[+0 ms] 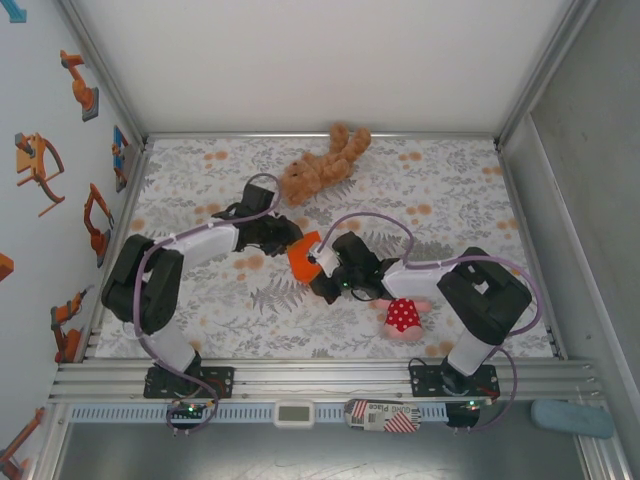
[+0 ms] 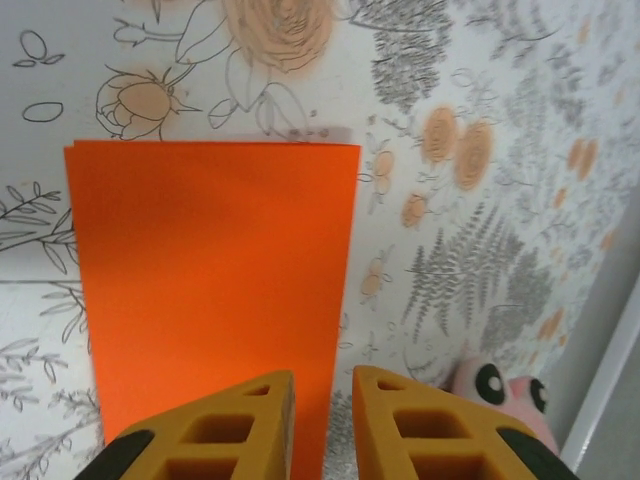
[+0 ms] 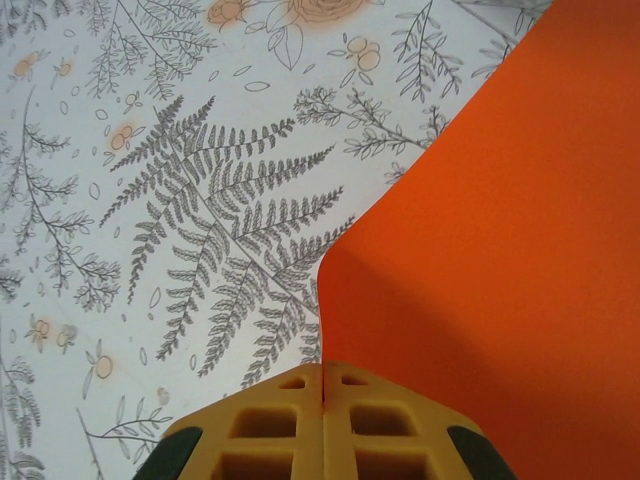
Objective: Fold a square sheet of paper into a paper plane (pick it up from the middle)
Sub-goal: Third fold the triangle at the center of the table.
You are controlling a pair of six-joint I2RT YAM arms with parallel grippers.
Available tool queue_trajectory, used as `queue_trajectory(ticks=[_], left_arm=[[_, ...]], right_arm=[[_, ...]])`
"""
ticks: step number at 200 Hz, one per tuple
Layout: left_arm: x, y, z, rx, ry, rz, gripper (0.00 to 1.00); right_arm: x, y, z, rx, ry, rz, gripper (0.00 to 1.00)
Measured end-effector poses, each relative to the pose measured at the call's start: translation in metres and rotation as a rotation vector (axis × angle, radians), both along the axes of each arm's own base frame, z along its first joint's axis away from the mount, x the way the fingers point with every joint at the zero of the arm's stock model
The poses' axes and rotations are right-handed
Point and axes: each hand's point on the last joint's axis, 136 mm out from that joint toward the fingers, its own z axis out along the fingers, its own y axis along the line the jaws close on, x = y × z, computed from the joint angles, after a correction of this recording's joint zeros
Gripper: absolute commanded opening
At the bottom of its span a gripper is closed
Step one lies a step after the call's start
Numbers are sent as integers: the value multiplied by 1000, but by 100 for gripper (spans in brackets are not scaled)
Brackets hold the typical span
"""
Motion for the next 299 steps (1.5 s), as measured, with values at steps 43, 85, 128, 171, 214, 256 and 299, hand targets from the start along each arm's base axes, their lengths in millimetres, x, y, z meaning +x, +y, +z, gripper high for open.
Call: queue_trajectory(ticks=[43,85,128,171,214,256,299], left_arm=[[1,-10,-23,44,47,-39,21],[6,-26,-29,55,40,-93,21],[14,-32,-39,74,51,-114,21],[16,-34,-49,99,76,-137,19],[16,-35,-50,109,84,-155,19],[16,-35,-50,111,80,-165,19],[16,-35,-50,118,80,-177,19]], right_arm=[[-6,-3,-5,24,57,-41,0],[-1,-2,3,55,58,-72,0],[8,-5,6,72,62,-105,0],[16,-6,10,93,74,-145,0],[26,-12,6,85,87,-210,0],[33,-22,-7,34,92,-276,0],[38,-31,-17,-17,90,-325,0]])
